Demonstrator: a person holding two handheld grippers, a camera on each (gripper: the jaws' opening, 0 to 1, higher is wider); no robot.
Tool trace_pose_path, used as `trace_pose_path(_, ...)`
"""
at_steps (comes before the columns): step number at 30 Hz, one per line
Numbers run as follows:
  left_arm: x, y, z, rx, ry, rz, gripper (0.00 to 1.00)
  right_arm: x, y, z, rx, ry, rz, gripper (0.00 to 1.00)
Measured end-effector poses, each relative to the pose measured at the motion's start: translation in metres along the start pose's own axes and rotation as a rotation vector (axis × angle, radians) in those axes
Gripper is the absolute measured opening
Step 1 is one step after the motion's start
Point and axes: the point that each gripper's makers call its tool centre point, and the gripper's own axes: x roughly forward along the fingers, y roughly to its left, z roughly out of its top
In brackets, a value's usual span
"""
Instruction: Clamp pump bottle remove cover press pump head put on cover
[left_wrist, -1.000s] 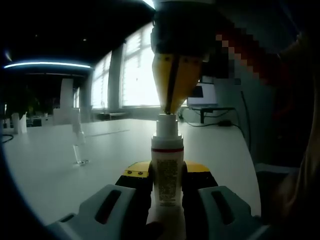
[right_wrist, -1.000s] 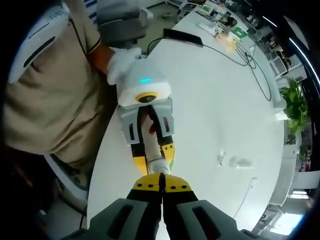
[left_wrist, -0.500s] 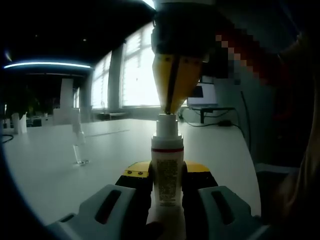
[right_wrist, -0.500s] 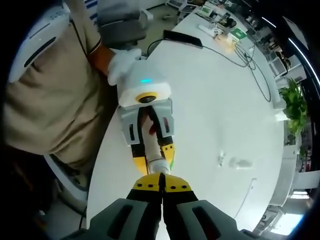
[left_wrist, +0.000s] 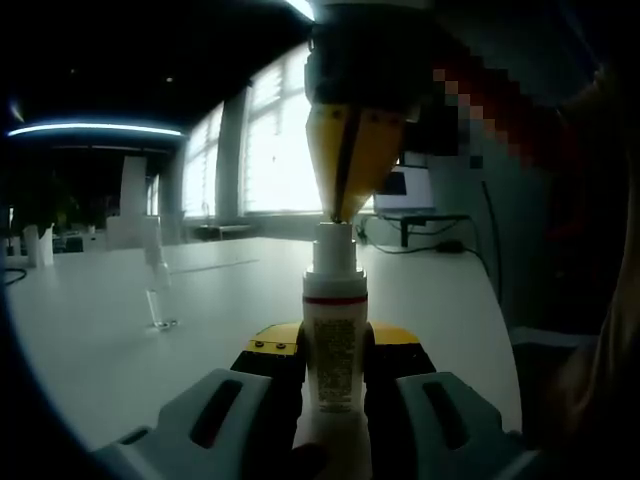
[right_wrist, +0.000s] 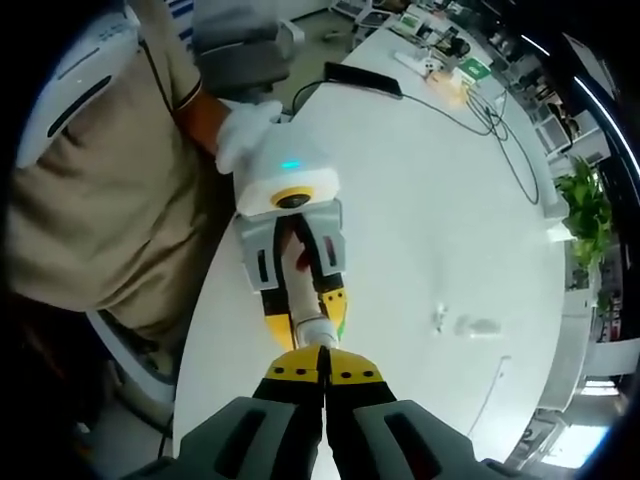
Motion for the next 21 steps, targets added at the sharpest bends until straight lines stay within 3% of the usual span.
trace_pose_path(21,0.0001,-0.0002,0.0002,0.001,0.0,0.001,0.13,-0.0024,0.0,0.0008,-0.004,-0.001,-0.027,0.0)
